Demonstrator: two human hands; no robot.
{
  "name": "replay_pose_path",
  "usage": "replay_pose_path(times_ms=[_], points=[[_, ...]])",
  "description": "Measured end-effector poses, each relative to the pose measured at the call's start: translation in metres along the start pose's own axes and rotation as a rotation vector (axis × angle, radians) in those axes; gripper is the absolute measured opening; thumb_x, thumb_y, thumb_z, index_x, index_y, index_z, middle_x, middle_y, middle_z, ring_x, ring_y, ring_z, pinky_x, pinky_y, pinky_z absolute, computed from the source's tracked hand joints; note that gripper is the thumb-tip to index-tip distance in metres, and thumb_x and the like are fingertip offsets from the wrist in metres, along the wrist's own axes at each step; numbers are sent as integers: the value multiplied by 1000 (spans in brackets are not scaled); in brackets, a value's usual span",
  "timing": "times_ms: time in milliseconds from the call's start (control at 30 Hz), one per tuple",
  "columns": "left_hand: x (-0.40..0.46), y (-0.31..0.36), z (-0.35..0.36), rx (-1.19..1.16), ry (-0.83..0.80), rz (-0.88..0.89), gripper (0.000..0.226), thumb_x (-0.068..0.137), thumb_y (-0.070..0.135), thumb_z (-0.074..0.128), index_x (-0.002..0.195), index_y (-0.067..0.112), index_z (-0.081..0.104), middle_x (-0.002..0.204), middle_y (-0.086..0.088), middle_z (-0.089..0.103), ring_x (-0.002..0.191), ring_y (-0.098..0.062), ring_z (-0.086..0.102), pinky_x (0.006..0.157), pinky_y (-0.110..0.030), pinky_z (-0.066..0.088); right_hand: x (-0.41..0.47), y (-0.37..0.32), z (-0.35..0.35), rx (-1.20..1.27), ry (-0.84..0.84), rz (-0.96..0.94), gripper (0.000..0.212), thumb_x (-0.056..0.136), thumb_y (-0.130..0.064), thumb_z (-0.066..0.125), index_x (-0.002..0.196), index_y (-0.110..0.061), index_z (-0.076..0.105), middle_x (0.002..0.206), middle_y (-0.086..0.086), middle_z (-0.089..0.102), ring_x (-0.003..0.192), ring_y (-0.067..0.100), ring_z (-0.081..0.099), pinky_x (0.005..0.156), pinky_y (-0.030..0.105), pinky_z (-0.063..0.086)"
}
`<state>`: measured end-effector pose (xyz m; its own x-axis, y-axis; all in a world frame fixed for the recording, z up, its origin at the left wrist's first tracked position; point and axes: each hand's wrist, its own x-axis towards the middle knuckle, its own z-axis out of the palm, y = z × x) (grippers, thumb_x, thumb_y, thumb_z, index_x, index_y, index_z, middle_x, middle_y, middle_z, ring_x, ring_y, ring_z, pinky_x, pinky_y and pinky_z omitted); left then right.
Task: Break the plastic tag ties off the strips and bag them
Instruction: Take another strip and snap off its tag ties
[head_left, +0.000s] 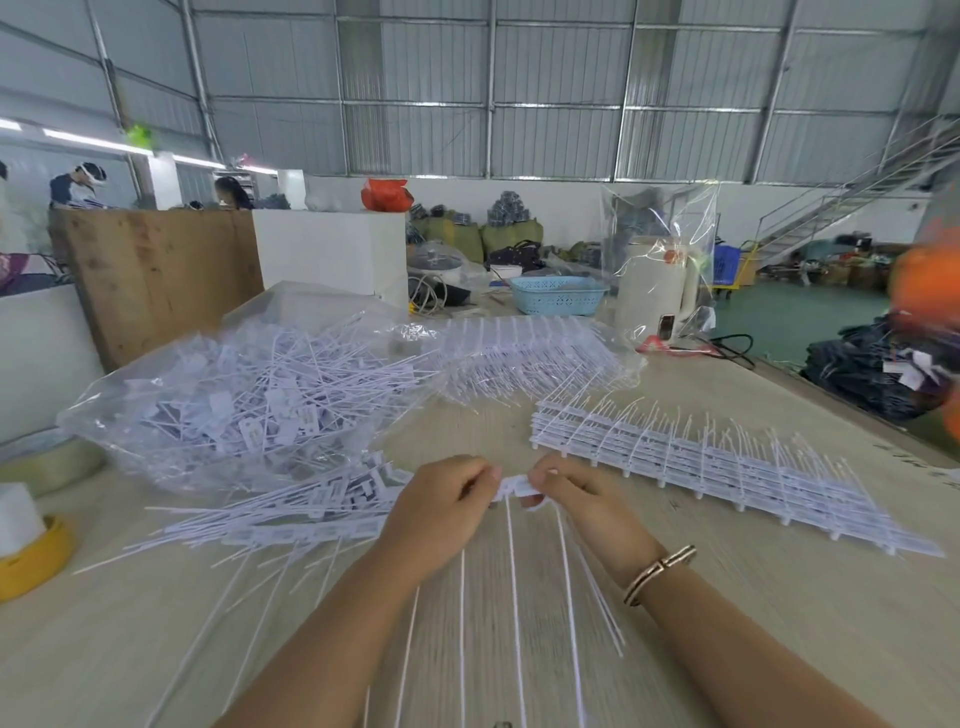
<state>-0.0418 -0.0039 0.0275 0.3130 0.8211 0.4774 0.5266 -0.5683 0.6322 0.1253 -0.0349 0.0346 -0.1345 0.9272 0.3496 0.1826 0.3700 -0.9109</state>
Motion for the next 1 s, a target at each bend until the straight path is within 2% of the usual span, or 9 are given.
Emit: replay_pose_path(times_ms=[100, 200, 300, 433, 633, 700, 800, 900, 1000], points=[[0, 3, -1, 18, 10, 67, 40, 95, 33, 43, 57, 20, 42, 63, -4, 49, 61, -22, 55, 62, -44, 43, 0, 0, 3, 22, -55, 13, 20, 87, -13, 59, 68, -13, 61, 63, -7, 58, 64, 3, 56, 68, 12, 43], [0, 5, -1, -37, 9, 48, 41, 94, 40, 45, 59, 19, 52, 59, 0, 52, 56, -16, 51, 59, -34, 41, 1, 2, 4, 22, -35, -10, 16, 86, -12, 62, 71, -10, 60, 64, -2, 52, 66, 13, 48, 68, 25, 39], [2, 6, -2, -171, 5, -14, 40, 94, 26, 53, 54, 28, 52, 49, 10, 50, 47, -3, 43, 49, -19, 31, 1, 0, 6, 48, -7, -68, 14, 86, -14, 62, 72, -15, 62, 65, -3, 50, 65, 12, 45, 64, 20, 36], [5, 10, -5, -369, 32, -75, 43, 95, 18, 51, 52, 21, 50, 41, 12, 40, 41, 0, 37, 46, -13, 27, 3, -2, 12, 6, 67, -158, 15, 88, -11, 59, 77, -18, 64, 63, -11, 53, 63, 6, 47, 62, 14, 37], [4, 17, -1, -621, 61, -239, 36, 95, 28, 50, 66, 29, 71, 53, 15, 58, 51, 5, 52, 50, -7, 39, 5, -4, 20, 97, 145, -258, 13, 90, -12, 57, 77, -11, 58, 63, -9, 55, 63, 2, 51, 64, 11, 39], [3, 19, 1, -647, 10, -207, 38, 97, 29, 47, 66, 27, 71, 53, 14, 53, 52, 0, 48, 55, -8, 39, 6, -2, 18, 187, 134, -227, 16, 88, -20, 58, 74, -13, 56, 64, -7, 56, 65, 7, 53, 66, 13, 41], [3, 21, 2, -709, -28, -198, 37, 95, 32, 47, 67, 26, 72, 63, 0, 55, 61, -13, 49, 66, -25, 42, 8, -2, 16, 349, 65, -186, 14, 83, -21, 56, 69, -17, 58, 65, 0, 60, 69, 17, 58, 74, 24, 44], [8, 17, -8, -912, 21, -248, 37, 82, 37, 52, 50, 25, 65, 47, 5, 51, 43, -10, 48, 51, -21, 39, 13, -6, 0, 566, 137, -153, 12, 76, -26, 59, 65, -25, 62, 71, 0, 66, 72, 17, 61, 82, 36, 36], [8, 5, -15, -770, 85, -245, 40, 91, 31, 50, 55, 23, 64, 51, -1, 50, 44, -11, 44, 47, -20, 38, 15, -3, -19, 438, 215, -81, 20, 81, -24, 55, 61, -26, 59, 70, 1, 63, 67, 14, 58, 77, 35, 32]])
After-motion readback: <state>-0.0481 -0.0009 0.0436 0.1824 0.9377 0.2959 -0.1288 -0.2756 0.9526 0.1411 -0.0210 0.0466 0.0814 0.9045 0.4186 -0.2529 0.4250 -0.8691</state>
